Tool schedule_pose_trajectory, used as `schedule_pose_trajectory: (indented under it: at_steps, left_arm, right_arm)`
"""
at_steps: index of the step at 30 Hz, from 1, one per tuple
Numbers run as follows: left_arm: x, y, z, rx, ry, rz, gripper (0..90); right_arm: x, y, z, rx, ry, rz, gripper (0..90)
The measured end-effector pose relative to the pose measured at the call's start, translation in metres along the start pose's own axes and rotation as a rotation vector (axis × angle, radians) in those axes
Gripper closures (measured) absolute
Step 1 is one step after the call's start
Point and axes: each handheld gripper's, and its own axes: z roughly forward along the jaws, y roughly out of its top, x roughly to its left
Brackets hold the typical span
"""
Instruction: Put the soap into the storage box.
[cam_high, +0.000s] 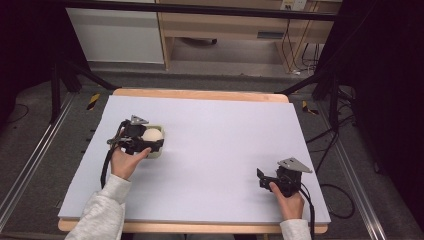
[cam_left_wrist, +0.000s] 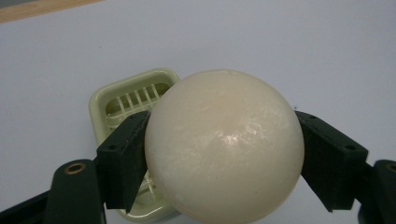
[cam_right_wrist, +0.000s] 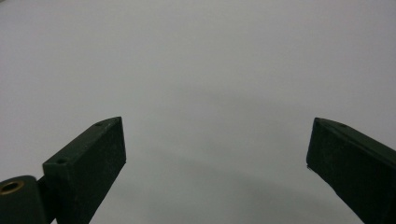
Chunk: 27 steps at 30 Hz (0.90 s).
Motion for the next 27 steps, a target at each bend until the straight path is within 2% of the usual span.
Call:
schedule_pose_trajectory:
  at_steps: [13, 27]
  left_arm:
    - [0.012, 0.002, 0.014, 0.008, 0.026, -0.022, 23.8]
    - [0.022, 0.001, 0.032, 0.042, 0.05, -0.023, 23.8]
  right_arm:
    - [0.0, 0.0, 0.0, 0.001, -0.001, 0.001, 5.1]
    - [-0.001, 0.0, 0.0, 0.003, -0.002, -0.003, 5.2]
